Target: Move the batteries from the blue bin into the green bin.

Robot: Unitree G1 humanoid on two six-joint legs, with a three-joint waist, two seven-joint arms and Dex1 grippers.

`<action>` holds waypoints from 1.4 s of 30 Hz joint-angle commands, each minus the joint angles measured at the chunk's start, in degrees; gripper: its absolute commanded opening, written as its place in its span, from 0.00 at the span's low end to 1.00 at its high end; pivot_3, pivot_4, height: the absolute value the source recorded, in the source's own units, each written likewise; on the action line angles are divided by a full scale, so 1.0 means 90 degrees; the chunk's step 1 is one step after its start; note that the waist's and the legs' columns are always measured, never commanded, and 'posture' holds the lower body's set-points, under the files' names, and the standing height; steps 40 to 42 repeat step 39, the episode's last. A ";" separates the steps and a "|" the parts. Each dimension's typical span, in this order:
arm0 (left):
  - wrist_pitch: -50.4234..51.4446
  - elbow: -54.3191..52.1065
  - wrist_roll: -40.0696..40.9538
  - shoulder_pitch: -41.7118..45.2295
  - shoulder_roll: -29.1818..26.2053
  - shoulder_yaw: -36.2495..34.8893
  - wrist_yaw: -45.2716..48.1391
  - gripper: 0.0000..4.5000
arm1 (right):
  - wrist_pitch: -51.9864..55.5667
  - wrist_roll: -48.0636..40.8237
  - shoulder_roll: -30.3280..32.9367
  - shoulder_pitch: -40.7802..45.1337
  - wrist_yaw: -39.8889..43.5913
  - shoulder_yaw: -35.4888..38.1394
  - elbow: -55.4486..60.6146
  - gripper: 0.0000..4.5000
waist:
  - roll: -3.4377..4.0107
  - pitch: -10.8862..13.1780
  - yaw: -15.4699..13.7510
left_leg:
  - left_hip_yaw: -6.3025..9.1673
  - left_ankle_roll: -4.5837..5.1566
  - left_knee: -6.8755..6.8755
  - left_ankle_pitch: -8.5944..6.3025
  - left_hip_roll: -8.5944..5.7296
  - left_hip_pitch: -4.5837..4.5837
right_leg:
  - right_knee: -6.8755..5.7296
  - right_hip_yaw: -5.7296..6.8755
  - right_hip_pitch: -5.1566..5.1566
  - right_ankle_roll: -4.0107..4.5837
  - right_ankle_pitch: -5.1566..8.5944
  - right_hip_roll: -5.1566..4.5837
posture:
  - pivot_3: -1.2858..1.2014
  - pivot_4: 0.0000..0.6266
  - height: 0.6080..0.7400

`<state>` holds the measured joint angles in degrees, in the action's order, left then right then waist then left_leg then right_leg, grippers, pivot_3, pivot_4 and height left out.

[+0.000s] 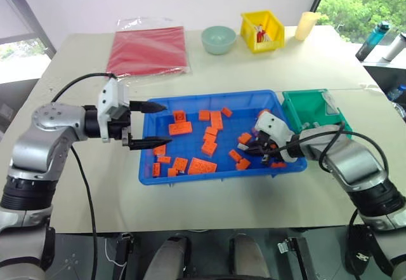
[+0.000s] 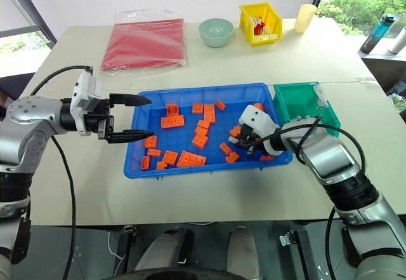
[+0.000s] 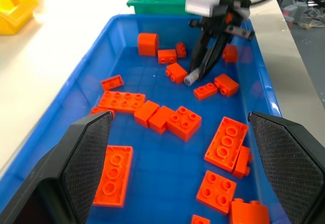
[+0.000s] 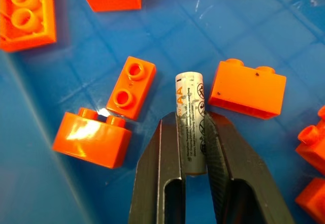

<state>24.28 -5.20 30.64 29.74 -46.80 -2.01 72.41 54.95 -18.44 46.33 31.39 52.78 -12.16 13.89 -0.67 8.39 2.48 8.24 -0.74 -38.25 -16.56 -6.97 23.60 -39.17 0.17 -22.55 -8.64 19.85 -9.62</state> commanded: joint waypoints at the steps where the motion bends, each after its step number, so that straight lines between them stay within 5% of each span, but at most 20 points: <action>1: -0.0120 -0.0163 0.0070 0.0007 -0.0033 -0.0202 0.0011 1.00 | 0.0545 -0.0663 0.0420 0.0484 0.0170 0.1278 0.0314 0.01 | 0.0001 0.0000 -0.0005 | -0.0001 0.0000 0.0000 0.0000 -0.0001 0.0000 | 0.0001 0.0000 0.0001 0.0000 0.0000 -0.0001 | 0.52 0.24 0.82; 6: -0.0178 -0.0026 0.0034 0.0059 -0.0008 -0.0164 0.0061 1.00 | 0.0720 -0.0644 0.1295 0.0695 0.0026 0.2353 -0.0545 0.01 | 0.0001 0.0000 -0.0032 | 0.0001 0.0000 0.0001 0.0000 -0.0003 0.0000 | 0.0002 0.0001 0.0003 0.0000 0.0000 -0.0003 | 0.52 0.24 0.82; 12: -0.0303 0.0267 -0.0058 0.0290 0.0109 -0.0011 0.0154 1.00 | 0.0188 -0.0221 0.1741 0.0021 -0.0274 0.2536 -0.1221 0.01 | 0.0000 0.0000 -0.0005 | -0.0008 0.0001 0.0001 -0.0001 -0.0001 -0.0001 | 0.0002 0.0001 0.0003 0.0000 0.0000 -0.0004 | 0.52 0.24 0.82; 19: -0.0295 0.0780 -0.0131 0.0679 0.0286 0.0053 0.0244 1.00 | -0.0643 -0.0227 0.1454 -0.0502 -0.0438 0.2854 -0.1119 0.72 | 0.0001 0.0001 0.0009 | -0.0017 0.0001 0.0004 -0.0001 0.0006 -0.0001 | -0.0001 0.0001 -0.0002 0.0000 0.0000 0.0000 | 0.52 0.24 0.82; 28: -0.0016 0.1005 0.0056 0.0524 -0.0270 -0.0443 0.0521 1.00 | -0.3716 -0.0360 0.2244 -0.2562 0.2092 0.4245 -0.2149 0.72 | 0.0000 0.0002 -0.0011 | -0.0008 0.0004 -0.0004 -0.0002 -0.0004 -0.0001 | 0.0001 0.0002 0.0010 -0.0001 -0.0001 -0.0002 | 0.52 0.24 0.82; 35: -0.0008 0.1242 0.0054 -0.0069 -0.1188 -0.0984 0.0940 1.00 | -0.4317 -0.0436 0.2964 -0.2081 0.3052 0.4424 -0.4250 0.72 | 0.0006 0.0004 0.0090 | -0.0024 0.0004 0.0011 -0.0002 0.0018 -0.0021 | 0.0008 0.0002 0.0013 -0.0001 0.0000 0.0009 | 0.52 0.24 0.82; 42: -0.0056 0.1226 0.0095 -0.0305 -0.1387 -0.1237 0.0960 1.00 | -0.4515 -0.0367 0.2785 -0.1862 0.2941 0.4253 -0.4390 0.72 | 0.0007 0.0005 0.0092 | -0.0022 0.0004 0.0009 -0.0002 0.0017 -0.0021 | 0.0008 0.0002 0.0016 -0.0001 0.0000 0.0006 | 0.52 0.24 0.82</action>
